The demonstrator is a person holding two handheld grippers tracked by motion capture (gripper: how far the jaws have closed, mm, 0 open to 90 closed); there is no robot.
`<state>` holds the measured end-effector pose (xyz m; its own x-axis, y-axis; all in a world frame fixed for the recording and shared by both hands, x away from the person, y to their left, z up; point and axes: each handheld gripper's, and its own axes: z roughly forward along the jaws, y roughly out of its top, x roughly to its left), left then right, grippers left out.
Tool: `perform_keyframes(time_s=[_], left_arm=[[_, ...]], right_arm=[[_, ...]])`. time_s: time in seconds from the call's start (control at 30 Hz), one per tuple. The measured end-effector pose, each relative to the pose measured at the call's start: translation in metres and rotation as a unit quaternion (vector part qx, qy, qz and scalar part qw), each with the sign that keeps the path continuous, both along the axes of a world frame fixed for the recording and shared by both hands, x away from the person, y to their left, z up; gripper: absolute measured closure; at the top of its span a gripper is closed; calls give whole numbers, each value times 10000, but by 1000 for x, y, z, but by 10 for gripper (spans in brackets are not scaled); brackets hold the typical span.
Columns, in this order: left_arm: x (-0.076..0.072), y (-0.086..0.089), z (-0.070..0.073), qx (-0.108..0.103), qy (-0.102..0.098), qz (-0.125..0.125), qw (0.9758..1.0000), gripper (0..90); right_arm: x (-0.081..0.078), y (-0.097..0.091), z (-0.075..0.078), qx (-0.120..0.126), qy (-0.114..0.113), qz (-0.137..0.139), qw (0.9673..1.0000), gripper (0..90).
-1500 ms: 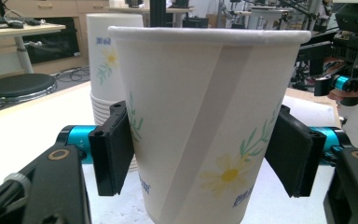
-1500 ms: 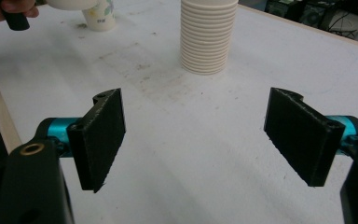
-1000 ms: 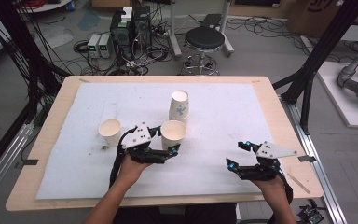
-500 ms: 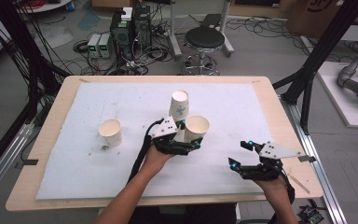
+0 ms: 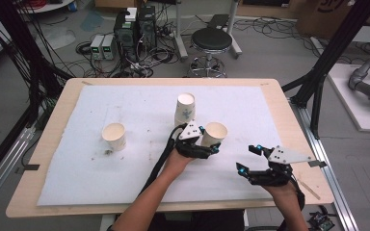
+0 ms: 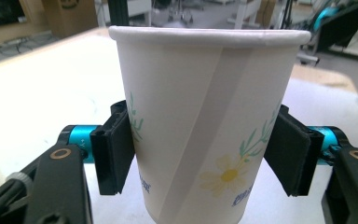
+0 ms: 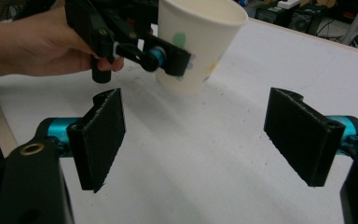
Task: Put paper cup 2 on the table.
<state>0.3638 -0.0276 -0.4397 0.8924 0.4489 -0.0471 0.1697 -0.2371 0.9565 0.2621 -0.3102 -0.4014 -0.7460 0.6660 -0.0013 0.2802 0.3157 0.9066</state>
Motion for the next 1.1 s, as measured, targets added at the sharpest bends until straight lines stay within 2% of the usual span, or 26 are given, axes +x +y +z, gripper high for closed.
perform_keyframes(time_s=[0.2, 0.27, 0.4, 0.47, 0.6, 0.67, 0.87, 0.93, 1.0, 1.1], left_arm=[[3, -11, -8, 246, 92, 50, 9996, 323], [3, -13, -10, 441, 70, 69, 9990, 324], [4, -15, -15, 729, 180, 90, 9971, 324], [4, -15, -14, 719, 206, 112, 9971, 324], [3, -14, -12, 845, 186, 92, 9962, 323], [1, -12, -11, 934, 246, 115, 9953, 322], [-4, -7, -9, 1235, 251, 126, 9919, 322], [-6, -2, -11, 1248, 295, 131, 9917, 321], [-6, 1, -13, 1140, 361, 164, 9927, 317], [-6, 2, -15, 1151, 362, 166, 9926, 306]], right_arm=[[0, 1, 1, 15, -8, 11, 10000, 208], [0, 2, 1, 2, -3, 28, 10000, 208], [0, 1, 0, 9, 17, 17, 10000, 208], [0, 1, 0, 15, 18, 20, 10000, 208], [0, 3, 1, 1, -13, 37, 10000, 208], [0, 3, 1, -5, -18, 45, 10000, 208], [1, 5, 0, -33, 12, 45, 10000, 208], [0, 6, 1, -15, 23, 49, 10000, 208], [1, 6, 1, -16, 10, 54, 10000, 208], [1, 6, 1, -36, 10, 44, 10000, 208]])
